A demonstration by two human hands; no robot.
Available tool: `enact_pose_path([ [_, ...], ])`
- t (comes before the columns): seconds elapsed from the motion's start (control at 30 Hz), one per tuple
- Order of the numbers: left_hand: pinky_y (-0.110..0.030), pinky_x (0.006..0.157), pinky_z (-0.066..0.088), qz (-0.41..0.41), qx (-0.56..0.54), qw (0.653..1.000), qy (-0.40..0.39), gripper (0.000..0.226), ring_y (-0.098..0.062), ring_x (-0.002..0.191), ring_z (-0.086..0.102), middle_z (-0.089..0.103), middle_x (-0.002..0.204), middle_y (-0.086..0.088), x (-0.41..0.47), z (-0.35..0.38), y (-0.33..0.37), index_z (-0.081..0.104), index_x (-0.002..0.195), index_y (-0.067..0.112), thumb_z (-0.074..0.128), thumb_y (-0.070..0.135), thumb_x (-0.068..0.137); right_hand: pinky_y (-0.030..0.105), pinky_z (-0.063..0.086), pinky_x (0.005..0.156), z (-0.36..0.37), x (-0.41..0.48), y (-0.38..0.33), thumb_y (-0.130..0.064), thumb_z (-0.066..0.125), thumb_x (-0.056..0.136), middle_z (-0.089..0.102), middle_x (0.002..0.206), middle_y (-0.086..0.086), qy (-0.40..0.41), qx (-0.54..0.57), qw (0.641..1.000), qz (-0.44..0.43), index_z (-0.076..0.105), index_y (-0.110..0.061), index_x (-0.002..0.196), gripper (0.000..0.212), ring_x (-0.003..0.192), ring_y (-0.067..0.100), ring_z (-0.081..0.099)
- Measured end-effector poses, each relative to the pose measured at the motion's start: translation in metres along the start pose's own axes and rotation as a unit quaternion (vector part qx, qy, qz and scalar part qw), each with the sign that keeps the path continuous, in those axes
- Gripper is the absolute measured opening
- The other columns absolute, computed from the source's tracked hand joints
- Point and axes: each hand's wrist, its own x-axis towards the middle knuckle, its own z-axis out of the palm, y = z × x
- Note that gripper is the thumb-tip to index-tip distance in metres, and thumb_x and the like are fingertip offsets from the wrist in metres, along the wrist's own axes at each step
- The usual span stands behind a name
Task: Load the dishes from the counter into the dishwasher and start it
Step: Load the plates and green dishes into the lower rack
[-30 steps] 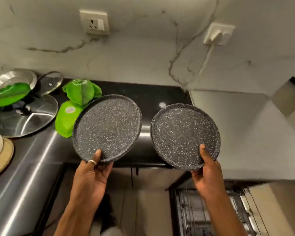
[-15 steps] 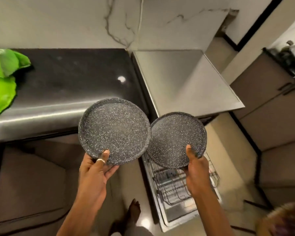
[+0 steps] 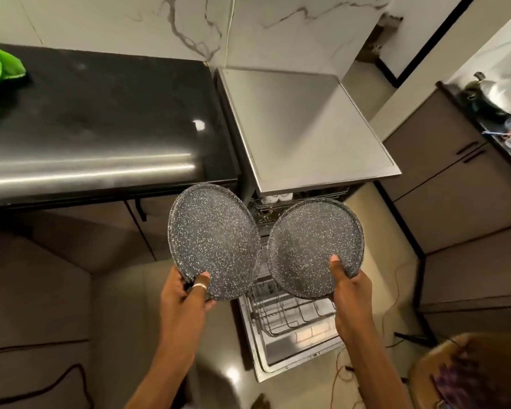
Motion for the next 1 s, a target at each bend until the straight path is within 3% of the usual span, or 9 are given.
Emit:
enact_pose_path([
  [0.1, -0.025, 0.072, 0.059, 0.039, 0.050, 0.998, -0.001, 0.048, -0.007, 0.101, 0.071, 0.073, 0.108, 0.020, -0.004, 0.019, -0.011, 0.061, 0.110, 0.047, 0.051, 0.001, 0.101, 0.055, 0.052, 0.090, -0.029, 0.017, -0.007, -0.036, 0.062, 0.099, 0.072, 0.100, 0.015, 0.001, -0.043, 0.998, -0.042, 0.069, -0.019, 0.103, 0.019, 0.096, 0.035, 0.067],
  [0.2, -0.038, 0.085, 0.058, 0.055, 0.119, 0.991, 0.002, 0.056, -0.005, 0.101, 0.068, 0.071, 0.107, 0.024, -0.005, 0.046, -0.031, 0.060, 0.105, 0.060, 0.052, 0.004, 0.101, 0.040, 0.054, 0.071, -0.065, 0.049, -0.007, -0.029, 0.061, 0.100, 0.070, 0.086, 0.009, 0.007, -0.055, 0.996, -0.070, 0.069, -0.015, 0.104, 0.016, 0.084, 0.021, 0.064],
  [0.27, -0.045, 0.082, 0.060, 0.061, 0.160, 0.985, 0.015, 0.052, -0.003, 0.092, 0.068, 0.070, 0.102, 0.026, -0.004, 0.068, -0.048, 0.059, 0.105, 0.056, 0.052, 0.005, 0.100, 0.031, 0.051, 0.074, -0.088, 0.078, -0.003, -0.027, 0.061, 0.100, 0.070, 0.090, 0.000, 0.006, -0.064, 0.995, -0.076, 0.068, -0.013, 0.105, 0.017, 0.089, 0.021, 0.066],
  [0.4, -0.049, 0.068, 0.060, 0.059, 0.225, 0.971, 0.057, 0.037, -0.005, 0.073, 0.066, 0.070, 0.086, 0.025, -0.002, 0.128, -0.093, 0.059, 0.102, 0.043, 0.056, 0.006, 0.098, 0.036, 0.048, 0.090, -0.129, 0.157, 0.012, -0.024, 0.062, 0.100, 0.069, 0.105, 0.004, 0.002, -0.070, 0.995, -0.076, 0.067, -0.012, 0.119, 0.023, 0.102, 0.026, 0.065],
  [0.53, -0.020, 0.058, 0.051, 0.033, 0.256, 0.960, 0.108, 0.033, 0.006, 0.070, 0.063, 0.071, 0.090, 0.015, 0.008, 0.201, -0.158, 0.063, 0.120, 0.028, 0.057, 0.004, 0.097, 0.035, 0.048, 0.087, -0.152, 0.266, 0.043, -0.024, 0.060, 0.101, 0.068, 0.113, 0.006, -0.040, -0.103, 0.990, -0.086, 0.062, -0.008, 0.131, 0.034, 0.105, 0.028, 0.064],
  [0.67, -0.038, 0.074, 0.057, -0.010, 0.270, 0.952, 0.145, 0.029, -0.010, 0.083, 0.067, 0.073, 0.097, 0.004, 0.043, 0.270, -0.230, 0.063, 0.118, 0.023, 0.058, 0.007, 0.094, 0.047, 0.058, 0.083, -0.151, 0.375, 0.093, -0.033, 0.058, 0.101, 0.071, 0.107, 0.005, -0.074, -0.181, 0.974, -0.111, 0.067, -0.020, 0.118, 0.023, 0.097, 0.028, 0.068],
  [0.73, -0.036, 0.070, 0.055, -0.025, 0.284, 0.946, 0.151, 0.024, -0.018, 0.083, 0.067, 0.071, 0.095, 0.001, 0.067, 0.301, -0.264, 0.062, 0.114, 0.018, 0.058, 0.006, 0.093, 0.057, 0.060, 0.075, -0.144, 0.428, 0.126, -0.040, 0.057, 0.100, 0.072, 0.095, 0.002, -0.086, -0.230, 0.962, -0.120, 0.065, -0.028, 0.104, 0.015, 0.086, 0.028, 0.069],
  [0.83, -0.025, 0.059, 0.047, -0.043, 0.309, 0.936, 0.162, 0.025, -0.009, 0.075, 0.062, 0.067, 0.090, 0.003, 0.101, 0.334, -0.306, 0.058, 0.107, 0.024, 0.057, 0.004, 0.094, 0.048, 0.060, 0.061, -0.123, 0.488, 0.165, -0.033, 0.055, 0.102, 0.071, 0.090, 0.010, -0.093, -0.289, 0.945, -0.123, 0.067, -0.010, 0.108, 0.026, 0.075, 0.030, 0.067],
  [1.0, -0.040, 0.076, 0.058, -0.054, 0.351, 0.922, 0.154, 0.033, -0.026, 0.089, 0.068, 0.073, 0.101, -0.004, 0.150, 0.358, -0.368, 0.063, 0.123, 0.015, 0.059, 0.005, 0.092, 0.048, 0.060, 0.073, -0.090, 0.567, 0.225, -0.033, 0.054, 0.102, 0.072, 0.103, 0.017, -0.103, -0.317, 0.936, -0.115, 0.066, -0.005, 0.118, 0.035, 0.086, 0.038, 0.068],
])
